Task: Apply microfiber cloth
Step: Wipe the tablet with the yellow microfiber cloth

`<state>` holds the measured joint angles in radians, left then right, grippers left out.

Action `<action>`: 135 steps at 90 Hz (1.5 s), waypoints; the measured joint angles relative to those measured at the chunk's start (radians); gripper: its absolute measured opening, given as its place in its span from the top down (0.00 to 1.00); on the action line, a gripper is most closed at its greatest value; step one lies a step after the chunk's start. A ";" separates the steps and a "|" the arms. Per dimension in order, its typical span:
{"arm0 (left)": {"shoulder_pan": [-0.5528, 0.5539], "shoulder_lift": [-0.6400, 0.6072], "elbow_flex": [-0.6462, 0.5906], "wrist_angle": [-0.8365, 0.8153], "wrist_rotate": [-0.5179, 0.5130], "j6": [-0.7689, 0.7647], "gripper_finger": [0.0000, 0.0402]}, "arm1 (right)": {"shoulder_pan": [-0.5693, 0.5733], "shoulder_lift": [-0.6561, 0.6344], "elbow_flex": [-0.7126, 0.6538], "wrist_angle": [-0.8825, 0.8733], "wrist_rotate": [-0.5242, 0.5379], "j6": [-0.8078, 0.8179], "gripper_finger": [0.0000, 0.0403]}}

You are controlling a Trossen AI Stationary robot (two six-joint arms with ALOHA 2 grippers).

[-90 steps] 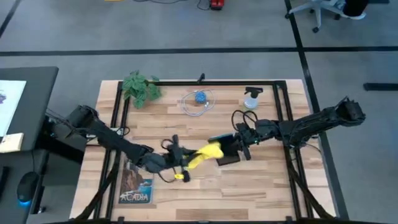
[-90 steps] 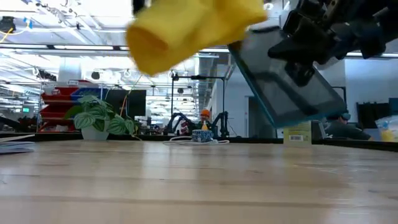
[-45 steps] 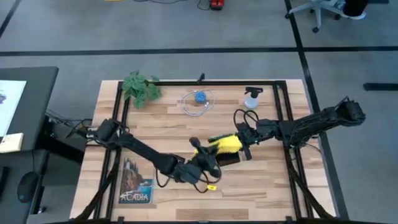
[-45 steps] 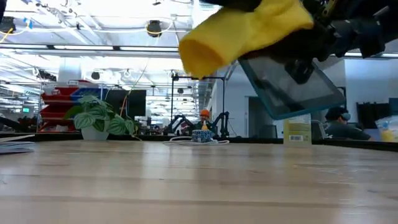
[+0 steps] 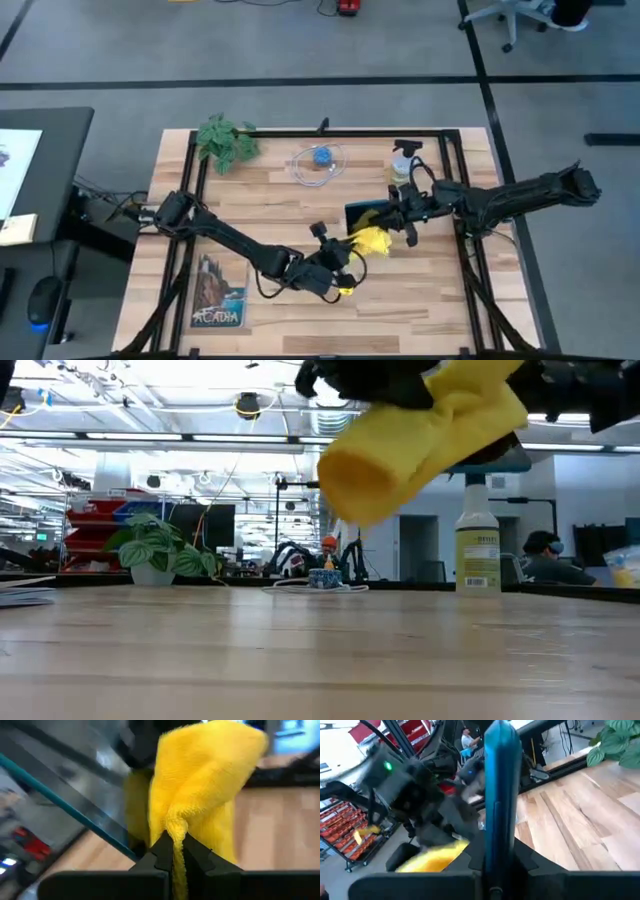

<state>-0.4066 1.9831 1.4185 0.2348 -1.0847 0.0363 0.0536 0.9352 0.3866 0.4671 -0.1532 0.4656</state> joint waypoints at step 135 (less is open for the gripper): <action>0.026 -0.040 -0.001 -0.017 -0.037 -0.021 1.00 | 0.070 0.118 0.000 -0.117 0.013 0.011 0.95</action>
<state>-0.3802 1.9434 1.4174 0.2176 -1.1220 0.0151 0.1237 1.0534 0.3870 0.3499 -0.1402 0.4771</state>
